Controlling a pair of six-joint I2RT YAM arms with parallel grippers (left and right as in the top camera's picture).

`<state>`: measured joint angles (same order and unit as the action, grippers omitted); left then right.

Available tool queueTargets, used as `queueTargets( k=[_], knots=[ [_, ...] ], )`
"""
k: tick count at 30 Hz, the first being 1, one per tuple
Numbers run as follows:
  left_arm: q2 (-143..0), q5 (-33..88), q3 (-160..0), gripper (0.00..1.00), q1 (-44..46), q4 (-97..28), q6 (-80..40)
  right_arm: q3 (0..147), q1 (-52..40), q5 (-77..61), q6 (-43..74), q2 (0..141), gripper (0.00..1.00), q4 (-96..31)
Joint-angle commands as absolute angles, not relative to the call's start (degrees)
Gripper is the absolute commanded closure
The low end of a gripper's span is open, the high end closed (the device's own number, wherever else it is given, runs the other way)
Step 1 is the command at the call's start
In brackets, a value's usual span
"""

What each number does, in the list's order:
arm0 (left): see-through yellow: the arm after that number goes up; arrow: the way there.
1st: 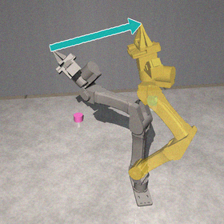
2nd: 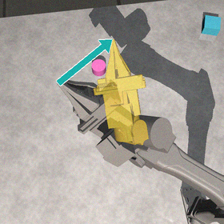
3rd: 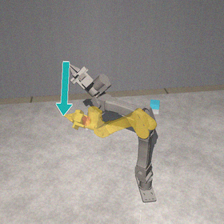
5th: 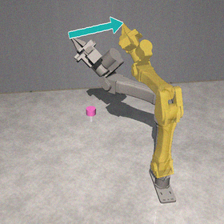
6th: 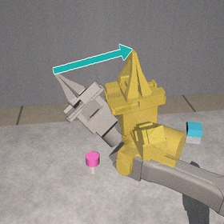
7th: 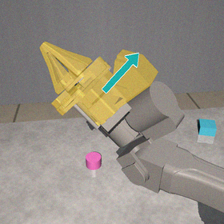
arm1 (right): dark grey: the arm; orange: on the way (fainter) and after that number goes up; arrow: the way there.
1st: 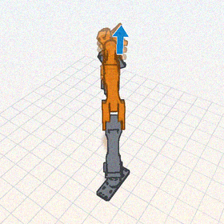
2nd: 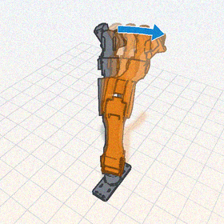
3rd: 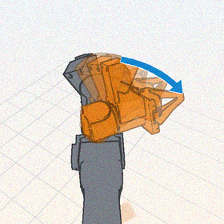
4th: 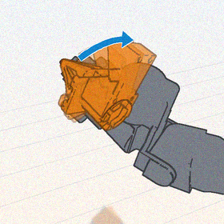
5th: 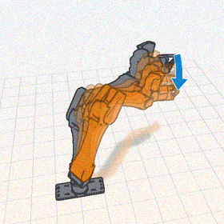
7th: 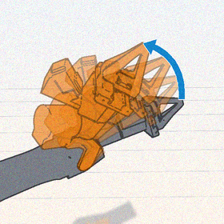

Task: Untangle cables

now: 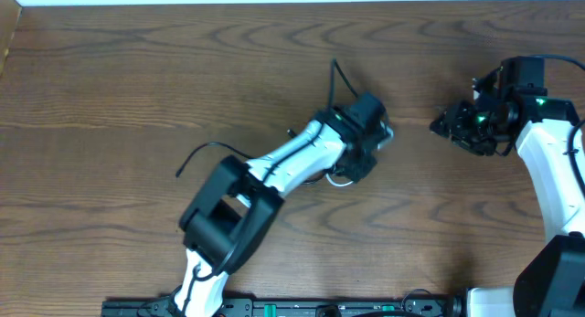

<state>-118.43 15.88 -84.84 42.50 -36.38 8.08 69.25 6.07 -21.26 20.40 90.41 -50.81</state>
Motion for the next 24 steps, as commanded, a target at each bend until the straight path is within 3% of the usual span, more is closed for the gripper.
queueTargets(
  k=[1, 5, 11, 24],
  knots=[
    [-111.07, 32.93, -90.02, 0.93, 36.4, -35.66, -1.69, 69.21, 4.34, -28.1, 15.46, 90.35, 0.48, -49.34],
    [-109.47, 47.27, -90.04, 0.92, 30.06, -32.88, -11.73, 69.21, 4.23, -37.89, 14.68, 90.35, 0.43, -46.35],
    [-109.54, 63.66, -90.02, 0.93, 23.03, -28.1, -19.81, 69.21, 3.27, -50.78, 16.32, 90.35, 0.44, -39.53],
    [-109.54, 68.73, -90.02, 0.93, 21.5, -10.11, -50.81, 69.21, -6.44, -52.9, 16.67, 90.32, 0.43, -25.32]
  ],
)
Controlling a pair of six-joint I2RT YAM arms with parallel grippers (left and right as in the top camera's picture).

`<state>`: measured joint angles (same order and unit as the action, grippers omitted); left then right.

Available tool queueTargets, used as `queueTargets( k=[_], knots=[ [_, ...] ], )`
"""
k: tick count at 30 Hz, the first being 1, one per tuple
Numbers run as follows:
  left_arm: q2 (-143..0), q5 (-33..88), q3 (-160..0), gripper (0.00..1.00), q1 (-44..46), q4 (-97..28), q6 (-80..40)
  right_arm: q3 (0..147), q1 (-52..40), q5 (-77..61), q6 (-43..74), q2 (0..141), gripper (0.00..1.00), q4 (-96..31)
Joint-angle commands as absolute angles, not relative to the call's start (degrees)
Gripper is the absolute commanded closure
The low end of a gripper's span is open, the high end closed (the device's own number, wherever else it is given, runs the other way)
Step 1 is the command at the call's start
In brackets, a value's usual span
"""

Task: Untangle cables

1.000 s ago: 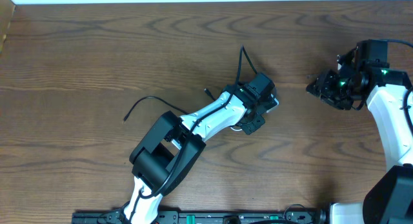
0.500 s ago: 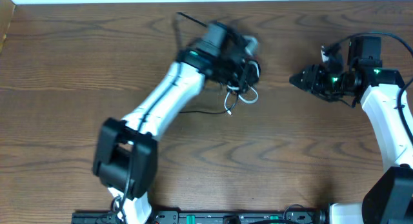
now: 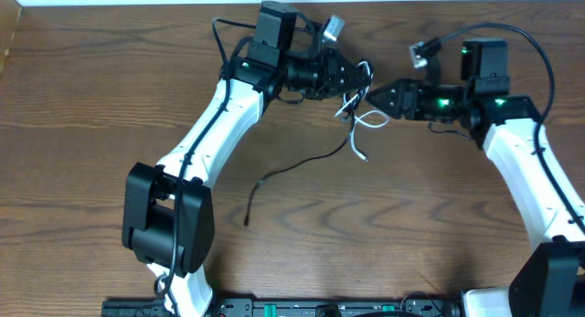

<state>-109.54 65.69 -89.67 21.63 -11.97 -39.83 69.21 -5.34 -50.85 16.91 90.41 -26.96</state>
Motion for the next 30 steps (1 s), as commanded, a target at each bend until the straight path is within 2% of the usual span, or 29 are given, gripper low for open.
queueTargets(
  k=[1, 6, 15, 22, 30],
  knots=[
    [-109.54, 68.07, -90.02, 0.93, 21.21, -8.75, -52.42, 69.21, -6.44, -52.93, 16.69, 90.32, 0.43, -23.94],
    [-109.54, 65.28, -90.02, 0.93, 20.29, -6.07, -59.31, 69.21, -6.5, -53.12, 17.08, 90.32, 0.44, -20.75],
    [-109.54, 64.93, -90.02, 0.92, 20.38, -5.43, -63.09, 69.21, -8.01, -51.83, 18.83, 90.32, 0.45, -18.11],
    [-109.51, 66.67, -90.02, 0.93, 20.43, -5.41, -64.07, 69.21, -9.56, -36.69, 26.46, 90.35, 0.57, -19.49],
    [-109.54, 70.59, -90.02, 0.92, 20.38, -5.43, -64.2, 69.21, -9.8, -30.5, 30.26, 90.35, 0.63, -18.63]
  ],
)
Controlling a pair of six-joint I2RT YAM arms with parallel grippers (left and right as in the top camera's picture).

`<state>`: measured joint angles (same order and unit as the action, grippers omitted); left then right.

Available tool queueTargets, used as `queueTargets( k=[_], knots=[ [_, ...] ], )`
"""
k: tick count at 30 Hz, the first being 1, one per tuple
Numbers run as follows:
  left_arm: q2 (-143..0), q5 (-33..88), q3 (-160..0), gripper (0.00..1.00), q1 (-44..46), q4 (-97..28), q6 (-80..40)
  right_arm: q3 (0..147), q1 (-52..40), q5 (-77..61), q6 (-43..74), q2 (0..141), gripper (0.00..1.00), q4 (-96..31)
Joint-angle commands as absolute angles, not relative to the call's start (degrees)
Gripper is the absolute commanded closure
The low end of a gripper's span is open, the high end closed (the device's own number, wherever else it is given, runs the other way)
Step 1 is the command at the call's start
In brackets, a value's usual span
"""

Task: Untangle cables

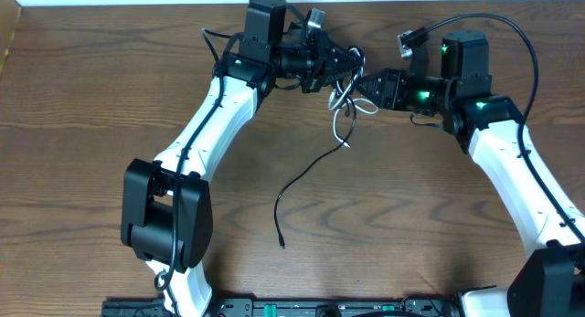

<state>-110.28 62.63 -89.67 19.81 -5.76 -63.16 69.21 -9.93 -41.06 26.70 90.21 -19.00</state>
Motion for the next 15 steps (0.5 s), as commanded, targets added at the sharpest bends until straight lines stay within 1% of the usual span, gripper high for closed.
queueTargets(
  k=[1, 5, 8, 15],
  knots=[
    [-109.54, 71.26, -90.02, 0.92, 20.38, -5.43, -64.2, 69.21, -9.87, -29.8, 30.68, 90.35, 0.64, -18.52],
    [-109.54, 73.06, -90.02, 0.93, 20.45, -5.45, -64.86, 69.21, -9.87, -26.46, 32.88, 90.35, 0.64, -17.91],
    [-109.54, 73.56, -90.02, 0.93, 20.51, -5.43, -65.32, 69.21, -9.87, -26.48, 33.45, 90.35, 0.64, -16.43],
    [-109.54, 74.43, -90.02, 0.93, 21.08, -5.43, -66.76, 69.21, -11.14, -26.7, 33.85, 90.35, 0.59, -13.91]
  ],
)
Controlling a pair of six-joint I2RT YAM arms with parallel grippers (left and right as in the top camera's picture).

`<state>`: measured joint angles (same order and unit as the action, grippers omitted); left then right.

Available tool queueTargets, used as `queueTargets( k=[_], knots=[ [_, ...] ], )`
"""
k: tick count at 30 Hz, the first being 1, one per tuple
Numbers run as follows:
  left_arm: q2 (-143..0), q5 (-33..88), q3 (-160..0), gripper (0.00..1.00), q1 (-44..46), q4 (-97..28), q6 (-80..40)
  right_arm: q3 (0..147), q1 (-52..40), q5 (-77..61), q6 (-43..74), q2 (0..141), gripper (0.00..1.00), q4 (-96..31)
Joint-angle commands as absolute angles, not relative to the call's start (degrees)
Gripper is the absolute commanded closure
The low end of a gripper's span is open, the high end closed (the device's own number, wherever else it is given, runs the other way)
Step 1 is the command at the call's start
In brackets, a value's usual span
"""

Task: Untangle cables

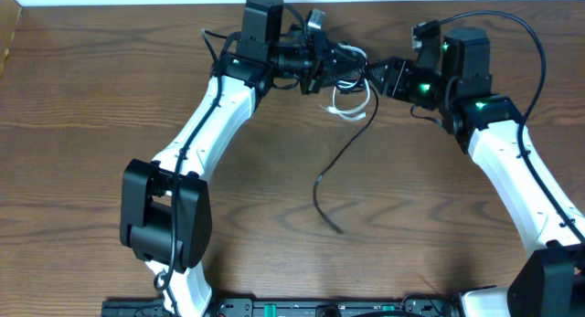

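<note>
A tangle of cables hangs between the two grippers at the far middle of the table in the overhead view. Its white cable (351,105) loops just below them. Its black cable (340,162) trails toward the front, the free end (339,229) lying on the wood. My left gripper (350,63) reaches in from the left and is shut on the tangle. My right gripper (375,72) comes in from the right, tip almost touching the left one, and looks shut on the same tangle. The fingers themselves are partly hidden by the cables.
The brown wooden table (91,125) ends at a white wall strip along the far edge, just behind the grippers. Both white arms arch over the left and right thirds of the table. A dark rail (292,308) runs along the front edge.
The grippers sit slightly higher in the frame and closer together. The black cable's free end has swung from the front left to further right, and the white loop now hangs below both grippers.
First the left gripper was down on the tangle at mid-table with the right gripper apart at the right. Then both were at the far edge with the tangle lifted between them. The black cable has hung lower and freer at each moment since.
</note>
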<state>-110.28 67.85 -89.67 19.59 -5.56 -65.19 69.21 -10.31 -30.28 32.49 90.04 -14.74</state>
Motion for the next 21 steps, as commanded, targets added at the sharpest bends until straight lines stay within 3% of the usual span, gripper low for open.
queueTargets(
  k=[1, 15, 19, 21],
  knots=[
    [-109.54, 74.43, -90.02, 0.93, 21.23, -5.43, -66.76, 69.21, -11.55, -26.72, 33.85, 90.35, 0.59, -13.5],
    [-109.51, 75.22, -90.04, 0.93, 19.88, -3.38, -68.01, 69.19, -14.9, -26.7, 33.82, 90.39, 0.62, -19.2],
    [-109.51, 77.82, -90.04, 0.93, 18.92, 3.22, -71.59, 69.19, -14.9, -26.63, 33.93, 91.66, 0.73, -21.32],
    [-109.51, 78.54, -90.02, 0.93, 18.61, 6.24, -73.34, 69.19, -14.79, -26.41, 34.28, 92.73, 0.88, -21.96]
  ],
)
